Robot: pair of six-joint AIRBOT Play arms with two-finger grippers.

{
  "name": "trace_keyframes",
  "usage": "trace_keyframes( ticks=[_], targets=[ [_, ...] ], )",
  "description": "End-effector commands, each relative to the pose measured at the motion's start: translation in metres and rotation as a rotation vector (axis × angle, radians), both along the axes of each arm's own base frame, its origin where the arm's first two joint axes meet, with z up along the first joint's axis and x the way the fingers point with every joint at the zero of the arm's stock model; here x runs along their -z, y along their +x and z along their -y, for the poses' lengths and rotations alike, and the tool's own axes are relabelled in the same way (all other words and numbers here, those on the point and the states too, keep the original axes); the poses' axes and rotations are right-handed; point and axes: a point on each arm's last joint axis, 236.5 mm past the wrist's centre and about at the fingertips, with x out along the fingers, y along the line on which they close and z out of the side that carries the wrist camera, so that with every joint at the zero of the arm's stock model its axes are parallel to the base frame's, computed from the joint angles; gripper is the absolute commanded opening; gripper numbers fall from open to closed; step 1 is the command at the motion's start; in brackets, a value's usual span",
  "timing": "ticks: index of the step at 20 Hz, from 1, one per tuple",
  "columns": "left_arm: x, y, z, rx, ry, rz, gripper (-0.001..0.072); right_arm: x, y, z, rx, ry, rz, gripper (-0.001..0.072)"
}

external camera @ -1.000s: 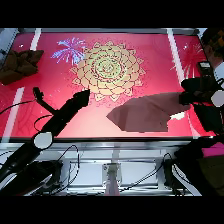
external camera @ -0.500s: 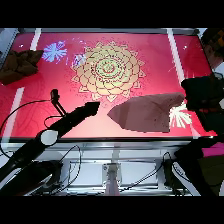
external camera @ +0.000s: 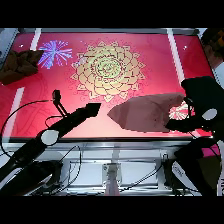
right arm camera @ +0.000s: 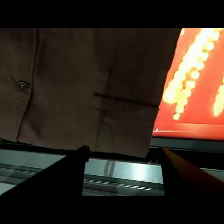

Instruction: Fold the clothes and pants, and hang the long-sleeved shirts on hangers.

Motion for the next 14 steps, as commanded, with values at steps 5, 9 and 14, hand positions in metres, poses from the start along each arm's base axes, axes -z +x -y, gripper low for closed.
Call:
trace_keyframes(
  ticks=[5, 9, 14],
  targets=[
    [0.0, 0.0, 0.0, -0.001, 0.0, -0.001, 0.0667, 0.039, -0.002, -0.007, 0.066, 0.064, -0.103, 0.051],
    [0.001, 0.0, -0.001, 0.009, 0.024, 0.016, 0.0666, 0.026, 0.023, -0.04, 0.046, 0.221, 0.005, 0.0383],
    [0.0, 0.007, -0.007, -0.021, 0.023, 0.024, 0.0667, -0.019, 0.038, -0.09, -0.015, 0.485, 0.088, 0.0017]
  ],
)
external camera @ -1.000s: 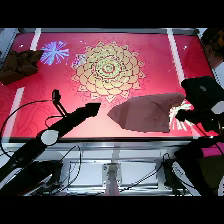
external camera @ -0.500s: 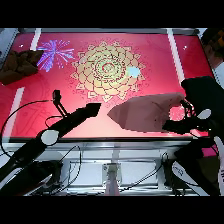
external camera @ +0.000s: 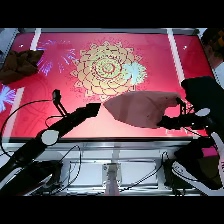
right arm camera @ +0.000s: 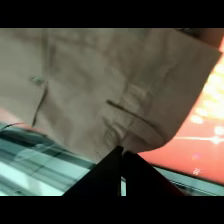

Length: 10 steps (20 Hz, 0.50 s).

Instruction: Fold the clothes and pants, and hang the long-sleeved shirts on hangers.

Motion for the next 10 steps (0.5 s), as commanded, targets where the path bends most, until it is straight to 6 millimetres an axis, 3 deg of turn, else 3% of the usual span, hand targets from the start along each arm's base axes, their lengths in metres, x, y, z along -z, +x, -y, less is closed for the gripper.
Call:
trace_keyframes(
  ticks=[1, 4, 8, 10],
  targets=[
    [0.003, 0.008, -0.008, -0.031, 0.009, 0.001, 0.0666, -0.037, 0.008, -0.034, -0.058, 0.187, 0.072, 0.0017],
    [0.027, 0.017, -0.015, -0.082, 0.003, -0.09, 0.0666, -0.084, 0.017, -0.052, -0.073, 0.293, 0.162, 0.0017],
    [0.053, 0.016, -0.013, -0.077, 0.035, -0.157, 0.0666, -0.188, 0.027, -0.079, -0.09, 0.466, 0.4, 0.0017],
    [0.061, 0.015, -0.012, -0.091, 0.018, -0.196, 0.0671, -0.225, 0.025, -0.083, -0.085, 0.467, 0.481, 0.0017]
  ],
)
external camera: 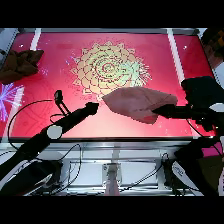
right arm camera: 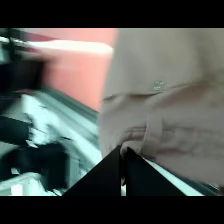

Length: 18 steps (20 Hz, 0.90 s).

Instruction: Fold the clothes and pants, and hang the long-sleeved shirts on hangers.

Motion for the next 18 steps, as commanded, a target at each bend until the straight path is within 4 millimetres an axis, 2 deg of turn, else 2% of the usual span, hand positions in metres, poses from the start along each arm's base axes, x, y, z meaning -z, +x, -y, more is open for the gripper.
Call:
trace_keyframes(
  ticks=[1, 5, 9, 11, 14, 18],
  targets=[
    [0.018, -0.002, 0.003, -0.031, -0.037, -0.089, 0.0695, -0.077, -0.009, -0.017, -0.007, 0.082, 0.165, 0.0017],
    [0.035, -0.01, 0.016, -0.066, -0.112, -0.206, 0.0699, -0.102, -0.026, -0.024, 0.013, 0.061, 0.223, 0.0017],
    [0.056, -0.029, 0.038, -0.067, -0.159, -0.325, 0.0699, -0.112, -0.033, -0.027, 0.015, 0.051, 0.266, 0.0016],
    [0.057, -0.04, 0.048, -0.05, -0.199, -0.385, 0.0699, -0.112, -0.032, -0.027, 0.021, 0.052, 0.263, 0.0017],
    [0.048, -0.061, 0.063, 0.029, -0.246, -0.451, 0.0698, -0.111, -0.024, -0.021, 0.057, 0.033, 0.276, 0.0017],
    [0.006, -0.056, 0.06, 0.044, -0.318, -0.366, 0.0698, -0.099, 0.011, 0.01, 0.216, -0.089, 0.327, 0.0017]
  ],
)
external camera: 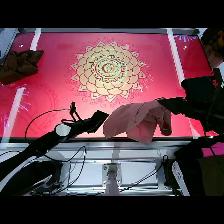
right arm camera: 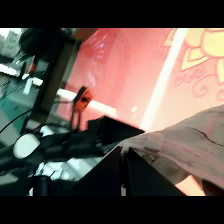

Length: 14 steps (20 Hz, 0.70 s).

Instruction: Fold the clothes and pants, and hang the long-sleeved shirts on hangers.

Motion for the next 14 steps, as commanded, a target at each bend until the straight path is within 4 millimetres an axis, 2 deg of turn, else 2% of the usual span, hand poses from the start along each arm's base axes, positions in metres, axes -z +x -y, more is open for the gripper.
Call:
trace_keyframes(
  ticks=[1, 3, 5, 7, 9, 14],
  targets=[
    [-0.036, -0.006, 0.003, 0.019, -0.082, 0.042, 0.0698, 0.003, 0.027, 0.024, 0.139, -0.062, 0.049, 0.0017],
    [-0.052, -0.019, 0.008, 0.077, -0.11, 0.062, 0.0706, -0.001, 0.036, 0.032, 0.186, -0.061, 0.072, 0.0017],
    [-0.051, -0.028, 0.009, 0.132, -0.084, 0.08, 0.0706, -0.003, 0.041, 0.036, 0.212, -0.062, 0.084, 0.0017],
    [-0.045, -0.029, 0.009, 0.135, -0.073, 0.069, 0.0707, -0.003, 0.042, 0.036, 0.214, -0.062, 0.085, 0.0017],
    [-0.031, -0.033, 0.011, 0.153, -0.054, 0.032, 0.0707, -0.003, 0.042, 0.036, 0.215, -0.062, 0.085, 0.0016],
    [0.021, -0.033, 0.012, 0.222, 0.059, 0.002, 0.0705, -0.005, 0.042, 0.035, 0.213, -0.054, 0.087, 0.0017]
  ],
)
